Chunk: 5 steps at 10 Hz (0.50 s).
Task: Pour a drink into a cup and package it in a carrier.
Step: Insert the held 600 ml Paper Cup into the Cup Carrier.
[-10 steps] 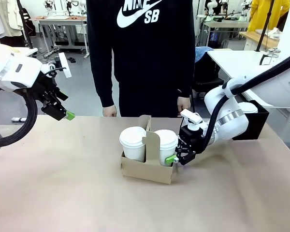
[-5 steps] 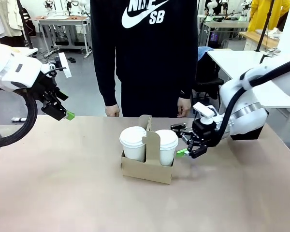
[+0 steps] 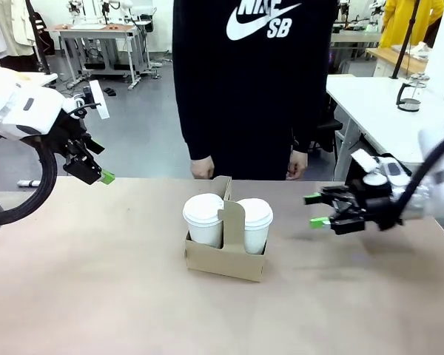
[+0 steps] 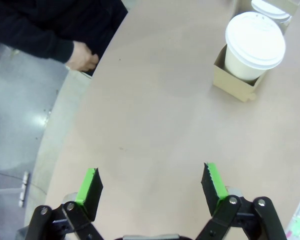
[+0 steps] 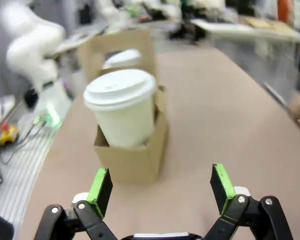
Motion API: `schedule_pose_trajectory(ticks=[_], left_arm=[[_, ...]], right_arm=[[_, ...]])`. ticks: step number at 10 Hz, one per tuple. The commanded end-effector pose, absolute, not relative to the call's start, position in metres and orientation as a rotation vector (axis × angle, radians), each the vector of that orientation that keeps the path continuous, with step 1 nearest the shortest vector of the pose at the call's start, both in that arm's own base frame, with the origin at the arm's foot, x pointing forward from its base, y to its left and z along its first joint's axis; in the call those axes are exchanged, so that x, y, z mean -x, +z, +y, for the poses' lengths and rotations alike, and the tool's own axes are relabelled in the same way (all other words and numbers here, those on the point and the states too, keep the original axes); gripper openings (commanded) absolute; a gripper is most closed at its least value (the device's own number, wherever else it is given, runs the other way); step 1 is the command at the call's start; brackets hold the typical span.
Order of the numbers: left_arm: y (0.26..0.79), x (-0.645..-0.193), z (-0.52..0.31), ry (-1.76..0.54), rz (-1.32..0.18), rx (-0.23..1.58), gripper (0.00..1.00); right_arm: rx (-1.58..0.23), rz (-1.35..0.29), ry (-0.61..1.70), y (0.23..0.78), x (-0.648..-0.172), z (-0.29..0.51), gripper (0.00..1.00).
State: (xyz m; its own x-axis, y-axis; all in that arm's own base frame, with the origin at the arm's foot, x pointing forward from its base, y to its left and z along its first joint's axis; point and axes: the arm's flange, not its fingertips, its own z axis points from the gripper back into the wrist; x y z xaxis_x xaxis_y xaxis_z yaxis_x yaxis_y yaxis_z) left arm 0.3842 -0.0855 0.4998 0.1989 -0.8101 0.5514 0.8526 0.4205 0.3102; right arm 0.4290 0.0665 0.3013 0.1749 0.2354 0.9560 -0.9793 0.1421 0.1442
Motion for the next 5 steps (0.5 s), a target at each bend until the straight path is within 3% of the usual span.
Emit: schedule_pose_trajectory(ticks=[1, 2, 5], left_arm=[[0.499, -0.384, -0.086, -1.163, -0.721, 0.067, 1.0], [0.499, -0.384, -0.086, -1.163, -0.721, 0.067, 1.0], [0.499, -0.384, -0.086, -1.163, -0.721, 0.067, 1.0]], right_arm=[[-0.802, -0.877, 0.71, 0.318, -0.398, 0.042, 1.0], [-0.772, -0.801, 0.656, 0.309, -0.39, 0.046, 1.0], [-0.663, -0.773, 0.607, 0.304, -0.377, 0.048, 1.0]])
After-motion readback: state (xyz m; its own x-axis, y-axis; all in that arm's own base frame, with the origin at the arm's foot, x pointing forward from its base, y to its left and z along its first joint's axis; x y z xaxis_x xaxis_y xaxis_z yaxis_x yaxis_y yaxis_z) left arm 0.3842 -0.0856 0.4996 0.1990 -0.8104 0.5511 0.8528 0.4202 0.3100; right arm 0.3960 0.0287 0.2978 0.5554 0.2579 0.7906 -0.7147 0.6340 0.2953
